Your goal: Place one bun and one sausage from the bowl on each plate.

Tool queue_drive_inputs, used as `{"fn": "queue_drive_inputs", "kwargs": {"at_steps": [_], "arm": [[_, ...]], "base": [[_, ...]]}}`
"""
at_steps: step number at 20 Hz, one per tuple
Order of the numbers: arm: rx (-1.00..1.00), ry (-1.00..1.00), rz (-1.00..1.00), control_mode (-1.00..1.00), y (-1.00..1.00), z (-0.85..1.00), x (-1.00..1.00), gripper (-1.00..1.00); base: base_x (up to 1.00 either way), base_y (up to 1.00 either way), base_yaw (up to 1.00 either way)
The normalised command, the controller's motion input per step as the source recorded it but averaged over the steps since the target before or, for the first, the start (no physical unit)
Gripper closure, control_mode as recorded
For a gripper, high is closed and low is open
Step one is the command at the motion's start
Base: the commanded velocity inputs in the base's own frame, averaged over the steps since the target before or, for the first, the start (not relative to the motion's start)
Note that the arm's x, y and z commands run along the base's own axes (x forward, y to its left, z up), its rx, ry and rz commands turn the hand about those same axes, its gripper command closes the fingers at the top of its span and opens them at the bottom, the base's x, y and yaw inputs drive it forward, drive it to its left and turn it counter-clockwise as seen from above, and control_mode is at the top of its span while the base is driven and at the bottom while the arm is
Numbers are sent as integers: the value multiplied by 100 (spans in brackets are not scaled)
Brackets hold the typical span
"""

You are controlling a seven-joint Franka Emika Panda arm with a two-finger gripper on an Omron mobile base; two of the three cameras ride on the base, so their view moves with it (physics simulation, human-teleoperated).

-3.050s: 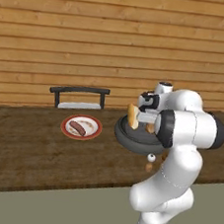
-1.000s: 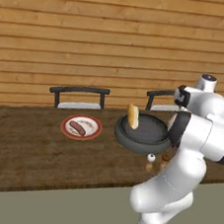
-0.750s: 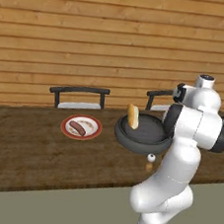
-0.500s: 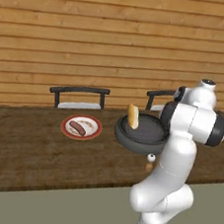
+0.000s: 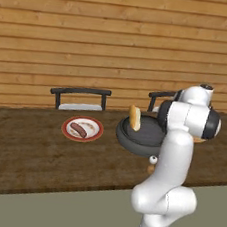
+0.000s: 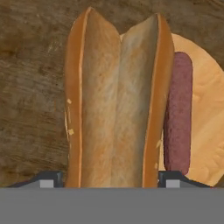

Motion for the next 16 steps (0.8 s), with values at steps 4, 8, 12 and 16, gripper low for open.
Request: {"fn": "queue_drive_inputs", "kwargs": {"at_steps": [4,8,12,16], "arm": [[0,0,0,-100,-15,-46,29,100],[0,0,0,-100,-21,-33,13,100],[0,0,0,-100,-10,-6,0,-100],[0,3,0,-100,0,0,3,-100]], "base": [[0,0,0],[0,0,0],[0,0,0],[0,0,0]]}}
